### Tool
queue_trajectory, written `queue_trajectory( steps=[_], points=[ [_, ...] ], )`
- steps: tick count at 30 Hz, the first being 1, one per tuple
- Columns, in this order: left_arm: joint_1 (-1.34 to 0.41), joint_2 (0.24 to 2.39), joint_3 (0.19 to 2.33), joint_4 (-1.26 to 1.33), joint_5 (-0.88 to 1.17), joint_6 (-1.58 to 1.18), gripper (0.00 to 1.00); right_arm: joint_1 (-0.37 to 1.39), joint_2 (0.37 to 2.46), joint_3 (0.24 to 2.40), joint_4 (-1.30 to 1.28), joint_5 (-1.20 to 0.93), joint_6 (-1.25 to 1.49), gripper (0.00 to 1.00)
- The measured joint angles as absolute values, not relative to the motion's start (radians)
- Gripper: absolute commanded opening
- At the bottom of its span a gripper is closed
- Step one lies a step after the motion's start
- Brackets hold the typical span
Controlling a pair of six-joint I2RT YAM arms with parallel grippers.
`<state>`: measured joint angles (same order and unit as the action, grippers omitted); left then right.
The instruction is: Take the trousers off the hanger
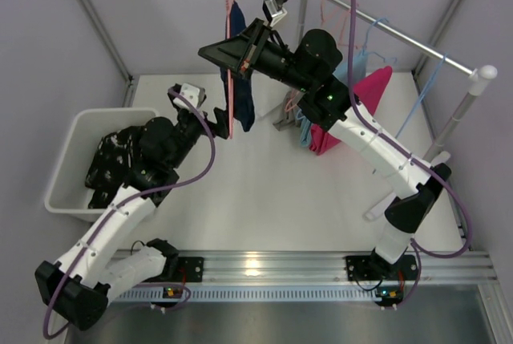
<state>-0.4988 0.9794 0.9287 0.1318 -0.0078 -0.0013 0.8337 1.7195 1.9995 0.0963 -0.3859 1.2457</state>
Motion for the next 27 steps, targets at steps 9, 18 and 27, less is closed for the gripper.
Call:
queue_trajectory(
  steps=[9, 18, 27],
  points=[
    [-0.499, 0.886, 0.916, 0.125, -0.003, 0.002, 0.94, 0.834, 1.720, 2.000, 0.089, -0.386, 1.240, 0.00],
    [-0.498, 0.993, 0.926, 0.125, -0.012, 0.002, 0.93, 0.835, 1.720, 1.999, 0.086, -0.386, 1.242, 0.00],
    [-0.499, 1.041, 0.950, 0.141, -0.015, -0.024, 0.93, 0.845, 1.719, 1.996, 0.086, -0.386, 1.248, 0.00]
  ],
)
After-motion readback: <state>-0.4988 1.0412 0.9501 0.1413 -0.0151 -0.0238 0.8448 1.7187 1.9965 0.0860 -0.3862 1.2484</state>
